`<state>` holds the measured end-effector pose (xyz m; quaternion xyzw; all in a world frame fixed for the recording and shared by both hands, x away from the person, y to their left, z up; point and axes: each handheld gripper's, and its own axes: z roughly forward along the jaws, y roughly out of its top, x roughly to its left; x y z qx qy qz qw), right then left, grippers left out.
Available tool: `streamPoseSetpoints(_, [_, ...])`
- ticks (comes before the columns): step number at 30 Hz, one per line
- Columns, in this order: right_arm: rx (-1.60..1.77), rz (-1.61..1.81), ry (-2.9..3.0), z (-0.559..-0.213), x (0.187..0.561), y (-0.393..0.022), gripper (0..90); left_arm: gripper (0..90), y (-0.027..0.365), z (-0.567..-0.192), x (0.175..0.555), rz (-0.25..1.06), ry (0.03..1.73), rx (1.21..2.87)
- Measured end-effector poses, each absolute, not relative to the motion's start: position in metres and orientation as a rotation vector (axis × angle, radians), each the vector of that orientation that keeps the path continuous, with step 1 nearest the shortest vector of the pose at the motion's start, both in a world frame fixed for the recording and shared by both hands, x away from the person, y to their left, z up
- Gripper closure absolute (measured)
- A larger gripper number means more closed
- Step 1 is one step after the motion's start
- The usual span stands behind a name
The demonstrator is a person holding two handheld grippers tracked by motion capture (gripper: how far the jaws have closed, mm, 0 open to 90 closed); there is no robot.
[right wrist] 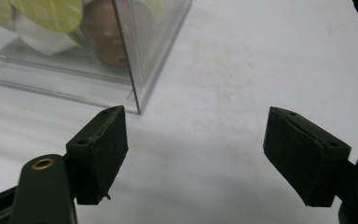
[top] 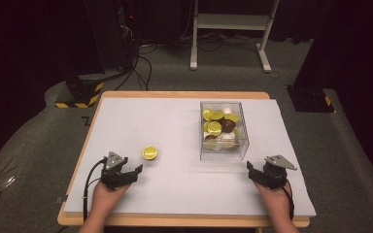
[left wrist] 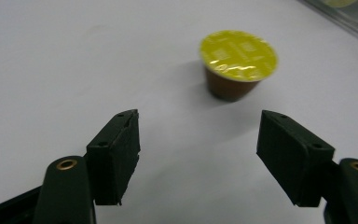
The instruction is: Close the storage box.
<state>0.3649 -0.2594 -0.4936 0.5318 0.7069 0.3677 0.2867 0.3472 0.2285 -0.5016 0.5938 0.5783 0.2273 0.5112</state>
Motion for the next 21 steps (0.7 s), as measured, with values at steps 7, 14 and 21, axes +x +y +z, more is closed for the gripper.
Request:
streamPoseSetpoints(7, [1.434, 0.912, 1.936, -0.498, 0.361, -0.269, 22.9, 30.1, 0.267, -0.509, 0.351, 0.578, 1.505, 1.452])
streamPoseSetpoints(14, [1.417, 0.859, 1.990, -0.501, 0.362, -0.265, 23.3, 27.8, 0.277, -0.512, 0.354, 0.501, 1.553, 1.377])
streamPoseSetpoints(21, [1.427, 0.886, 1.963, -0.501, 0.360, -0.268, 23.4, 26.3, 0.275, -0.513, 0.354, 0.518, 1.546, 1.376])
